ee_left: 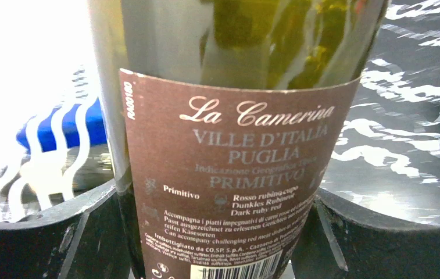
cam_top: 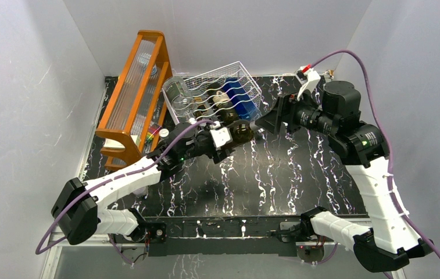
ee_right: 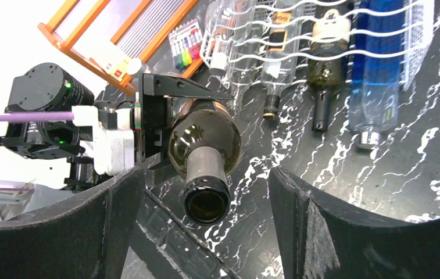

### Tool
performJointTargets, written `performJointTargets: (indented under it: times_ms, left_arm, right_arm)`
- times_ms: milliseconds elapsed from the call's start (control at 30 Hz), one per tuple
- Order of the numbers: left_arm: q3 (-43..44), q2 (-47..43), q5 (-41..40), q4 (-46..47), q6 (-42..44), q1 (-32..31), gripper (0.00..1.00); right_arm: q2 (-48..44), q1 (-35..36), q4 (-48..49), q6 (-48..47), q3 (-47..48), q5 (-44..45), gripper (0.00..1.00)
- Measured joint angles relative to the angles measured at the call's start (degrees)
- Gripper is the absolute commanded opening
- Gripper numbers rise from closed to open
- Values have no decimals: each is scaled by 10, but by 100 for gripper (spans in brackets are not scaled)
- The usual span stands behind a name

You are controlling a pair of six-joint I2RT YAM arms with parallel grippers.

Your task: Put the wine bottle on the wine rack

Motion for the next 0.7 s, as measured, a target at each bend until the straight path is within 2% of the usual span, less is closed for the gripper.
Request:
performJointTargets:
  times_ms: [133,333,433,700]
  left_arm:
    - [0,3,-43,30,122,0,0]
    - [1,5,-62,57,273,0,0]
    - [0,5,-62,69,361,0,0]
    - [-1,23,-57,73,506,0,0]
  right_arm:
    - [-7,0,-10,-15,29,19,88]
    - [-9,0,-21,-46,40,20,88]
    - [-3,1,-43,-69,26,21,88]
    - [25,17,-89,-111,-37,19,86]
